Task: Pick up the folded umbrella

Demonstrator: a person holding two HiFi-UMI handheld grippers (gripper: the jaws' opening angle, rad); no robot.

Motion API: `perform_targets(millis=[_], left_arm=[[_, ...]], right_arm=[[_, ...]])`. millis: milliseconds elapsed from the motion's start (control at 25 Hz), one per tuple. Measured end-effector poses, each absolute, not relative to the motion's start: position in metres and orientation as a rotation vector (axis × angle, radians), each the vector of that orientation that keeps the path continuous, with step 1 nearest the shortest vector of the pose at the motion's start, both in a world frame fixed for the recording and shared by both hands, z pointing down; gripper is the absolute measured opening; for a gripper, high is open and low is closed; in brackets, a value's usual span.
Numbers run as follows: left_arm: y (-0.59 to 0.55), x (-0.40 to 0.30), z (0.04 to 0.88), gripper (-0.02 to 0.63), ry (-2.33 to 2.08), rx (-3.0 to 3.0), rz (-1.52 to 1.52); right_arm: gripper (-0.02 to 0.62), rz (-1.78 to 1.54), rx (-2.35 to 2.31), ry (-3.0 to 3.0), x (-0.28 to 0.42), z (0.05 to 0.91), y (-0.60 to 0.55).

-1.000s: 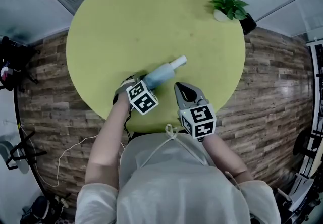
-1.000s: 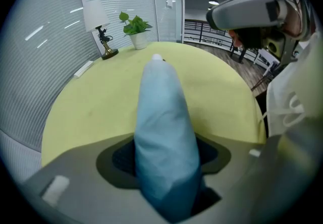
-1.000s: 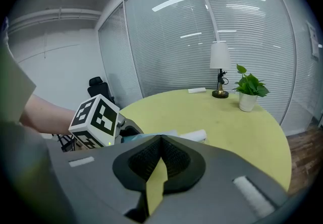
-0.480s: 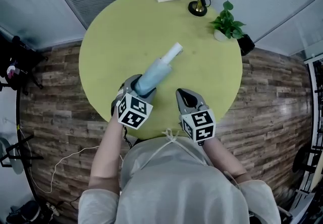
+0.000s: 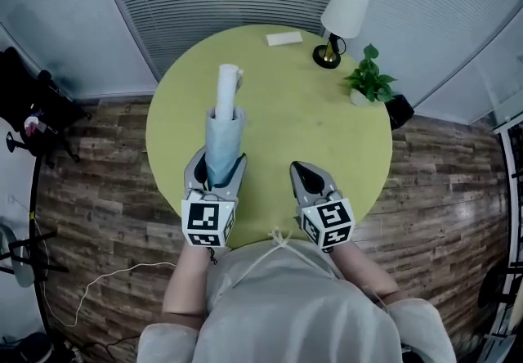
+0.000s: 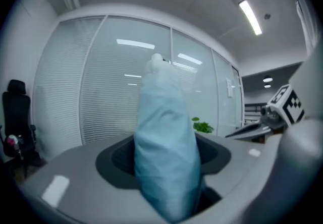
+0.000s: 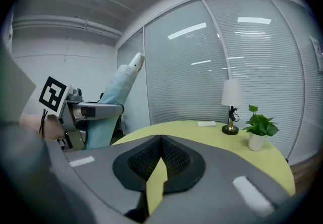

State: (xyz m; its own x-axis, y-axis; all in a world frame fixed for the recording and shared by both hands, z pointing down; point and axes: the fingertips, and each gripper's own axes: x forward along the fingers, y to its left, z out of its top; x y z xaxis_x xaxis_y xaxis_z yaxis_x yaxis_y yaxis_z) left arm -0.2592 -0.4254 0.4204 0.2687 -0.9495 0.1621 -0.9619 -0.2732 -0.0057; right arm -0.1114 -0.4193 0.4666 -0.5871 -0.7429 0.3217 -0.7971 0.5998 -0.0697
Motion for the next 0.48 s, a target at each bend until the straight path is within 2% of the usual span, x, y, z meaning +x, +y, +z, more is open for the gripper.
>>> perform_targets(millis=[160,480], left_arm=[[-0.415,-0.277,0.405,0.293,-1.958,2.318,0.008],[-0.413,-0.276,0.408,0.293,-1.954,2.301,0.002]], right_arm=[[0.0,0.28,1.298,-2.601,-0.111,0.453,-0.423],[0.0,0.257,1.301,-2.592,-0.113,0.448,-0.427]])
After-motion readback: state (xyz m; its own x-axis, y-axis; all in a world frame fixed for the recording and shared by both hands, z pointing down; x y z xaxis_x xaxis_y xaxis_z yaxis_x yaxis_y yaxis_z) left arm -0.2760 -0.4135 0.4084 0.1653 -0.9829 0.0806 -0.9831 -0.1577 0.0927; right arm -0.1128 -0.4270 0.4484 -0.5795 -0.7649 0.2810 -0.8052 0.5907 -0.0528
